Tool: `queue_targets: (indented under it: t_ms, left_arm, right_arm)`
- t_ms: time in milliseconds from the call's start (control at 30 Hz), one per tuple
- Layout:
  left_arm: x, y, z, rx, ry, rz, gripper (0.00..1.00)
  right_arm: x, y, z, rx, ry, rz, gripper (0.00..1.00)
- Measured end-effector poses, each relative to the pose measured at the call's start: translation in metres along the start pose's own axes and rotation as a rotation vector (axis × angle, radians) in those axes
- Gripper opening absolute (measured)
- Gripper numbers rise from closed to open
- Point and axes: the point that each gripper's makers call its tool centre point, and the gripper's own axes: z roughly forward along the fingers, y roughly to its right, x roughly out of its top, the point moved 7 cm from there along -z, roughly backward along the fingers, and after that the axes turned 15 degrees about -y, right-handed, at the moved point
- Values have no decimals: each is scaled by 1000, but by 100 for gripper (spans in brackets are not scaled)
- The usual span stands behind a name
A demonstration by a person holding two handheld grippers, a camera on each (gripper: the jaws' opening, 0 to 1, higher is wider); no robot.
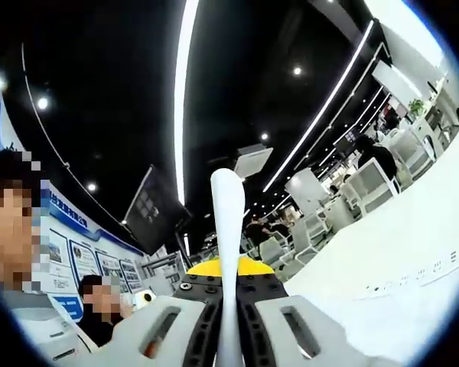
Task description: Organize the stack of printing papers by aligning and flattening the scattered papers on the table
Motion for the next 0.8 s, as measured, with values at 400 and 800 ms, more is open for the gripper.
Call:
queue_targets:
  t_ms: [400,800]
  left_arm:
    - [12,1,28,-47,33,-1,84]
    - [20,-9,58,-82,9,33,84]
  right_arm:
    - [3,2,-6,-3,11,3,0]
    - [7,9,-18,-37,39,10,0]
